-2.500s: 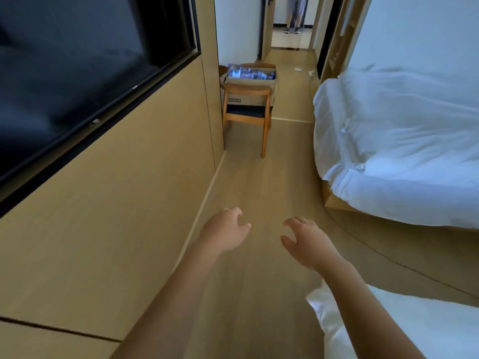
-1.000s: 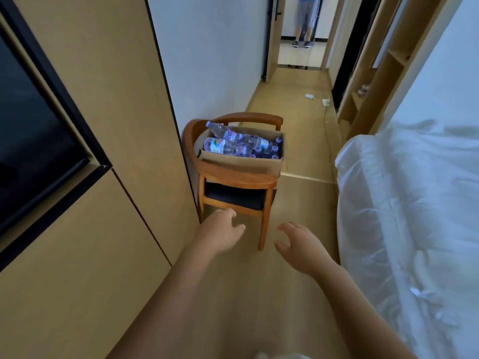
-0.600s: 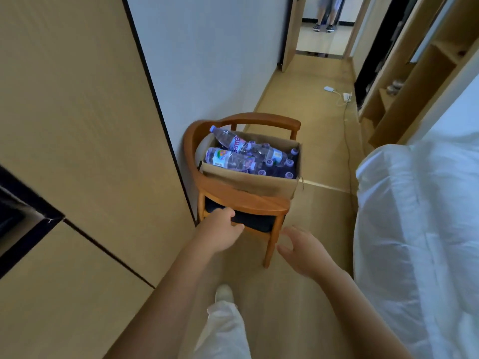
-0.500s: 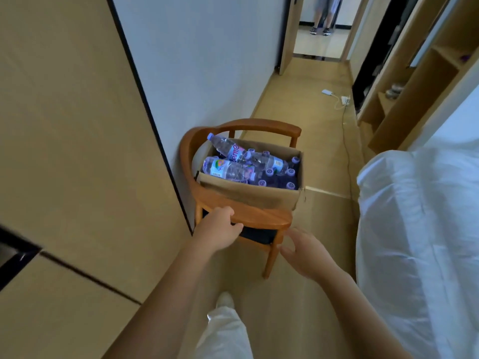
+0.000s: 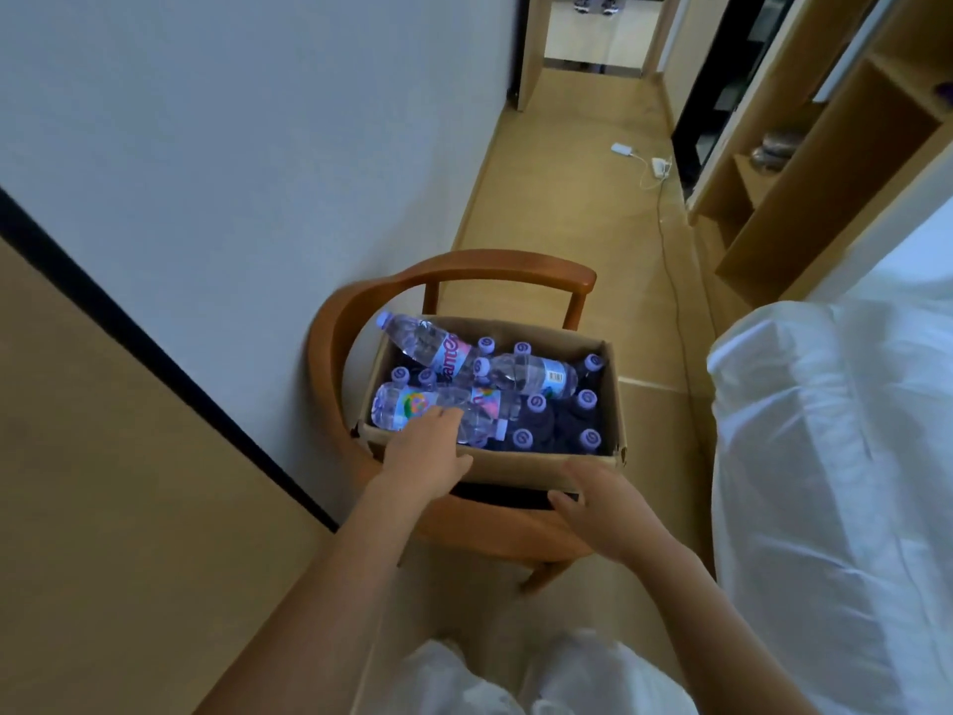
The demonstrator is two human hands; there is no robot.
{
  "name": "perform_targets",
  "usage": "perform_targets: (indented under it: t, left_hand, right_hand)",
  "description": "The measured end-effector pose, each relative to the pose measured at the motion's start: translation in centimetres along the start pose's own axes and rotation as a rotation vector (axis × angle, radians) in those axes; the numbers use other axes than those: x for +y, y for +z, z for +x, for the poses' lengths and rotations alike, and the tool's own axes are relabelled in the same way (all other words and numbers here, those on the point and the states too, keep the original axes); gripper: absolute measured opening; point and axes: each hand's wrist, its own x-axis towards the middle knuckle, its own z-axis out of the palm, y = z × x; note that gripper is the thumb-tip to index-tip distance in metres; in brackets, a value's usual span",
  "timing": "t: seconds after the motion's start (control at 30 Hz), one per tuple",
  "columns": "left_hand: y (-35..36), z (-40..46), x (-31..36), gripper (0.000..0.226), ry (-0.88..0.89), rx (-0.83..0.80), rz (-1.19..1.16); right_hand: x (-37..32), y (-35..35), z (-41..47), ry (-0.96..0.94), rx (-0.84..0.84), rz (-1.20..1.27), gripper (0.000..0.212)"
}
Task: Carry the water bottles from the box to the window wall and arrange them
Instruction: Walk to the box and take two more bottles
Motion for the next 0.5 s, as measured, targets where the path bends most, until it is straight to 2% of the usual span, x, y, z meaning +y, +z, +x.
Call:
perform_targets:
  t: [0.13, 0.3, 0.5]
  left_hand:
    - [0.9, 3.7, -0.3, 0.069, 0.006, 0.034, 0.037]
    - [2.9, 8.7, -0.1, 0.076, -0.056, -0.004, 0.161]
    - [5.2, 12.5, 0.4, 0.077, -0.217, -0.224, 0.284]
  right_hand:
    - [1.6, -0.6, 3.7, -0.012, -0.074, -0.006, 0.016]
    - [3.7, -1.5, 9.1, 0.006, -0.158, 0.026, 0.045]
    - [6.4, -2.9, 16.1, -0.09, -0.283, -0.045, 0.043]
